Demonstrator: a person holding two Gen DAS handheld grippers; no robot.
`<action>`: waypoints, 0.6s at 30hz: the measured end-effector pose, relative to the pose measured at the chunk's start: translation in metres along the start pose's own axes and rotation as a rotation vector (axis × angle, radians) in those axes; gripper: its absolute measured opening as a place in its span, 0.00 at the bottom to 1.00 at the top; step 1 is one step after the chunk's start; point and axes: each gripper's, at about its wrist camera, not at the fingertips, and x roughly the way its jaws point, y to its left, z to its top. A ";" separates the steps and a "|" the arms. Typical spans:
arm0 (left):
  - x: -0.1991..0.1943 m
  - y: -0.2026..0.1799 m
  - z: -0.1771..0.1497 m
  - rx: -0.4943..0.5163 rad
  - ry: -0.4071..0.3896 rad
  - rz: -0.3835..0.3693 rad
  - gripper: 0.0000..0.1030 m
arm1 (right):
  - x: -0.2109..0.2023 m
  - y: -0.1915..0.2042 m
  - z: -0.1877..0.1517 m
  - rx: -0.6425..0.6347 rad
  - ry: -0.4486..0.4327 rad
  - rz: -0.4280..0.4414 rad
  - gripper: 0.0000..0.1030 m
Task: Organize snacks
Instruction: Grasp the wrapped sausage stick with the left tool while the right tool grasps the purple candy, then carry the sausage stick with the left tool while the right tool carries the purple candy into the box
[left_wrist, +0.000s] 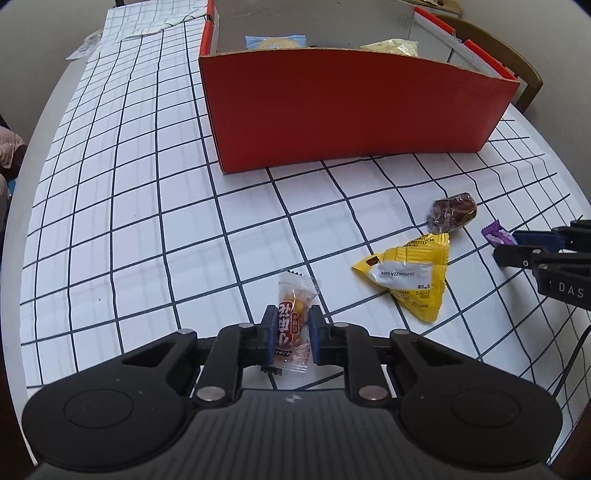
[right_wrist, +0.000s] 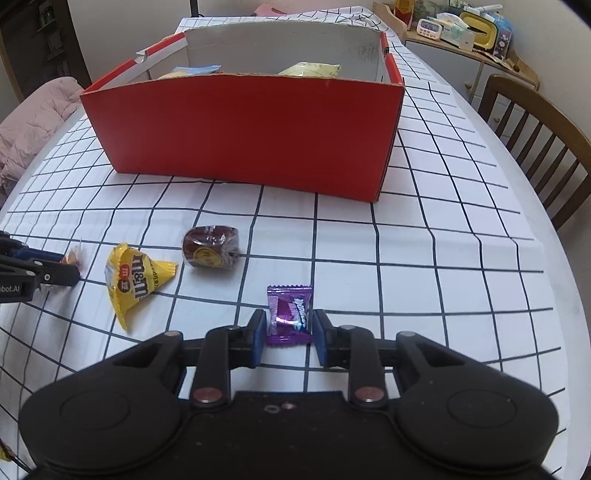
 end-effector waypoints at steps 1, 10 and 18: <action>-0.001 0.000 0.000 -0.009 0.000 -0.003 0.16 | -0.001 0.000 0.000 0.006 -0.002 0.004 0.24; -0.024 -0.001 -0.001 -0.082 -0.008 -0.044 0.16 | -0.026 0.000 0.003 0.031 -0.024 0.044 0.24; -0.056 -0.006 0.008 -0.119 -0.055 -0.073 0.16 | -0.059 -0.005 0.017 0.057 -0.087 0.082 0.24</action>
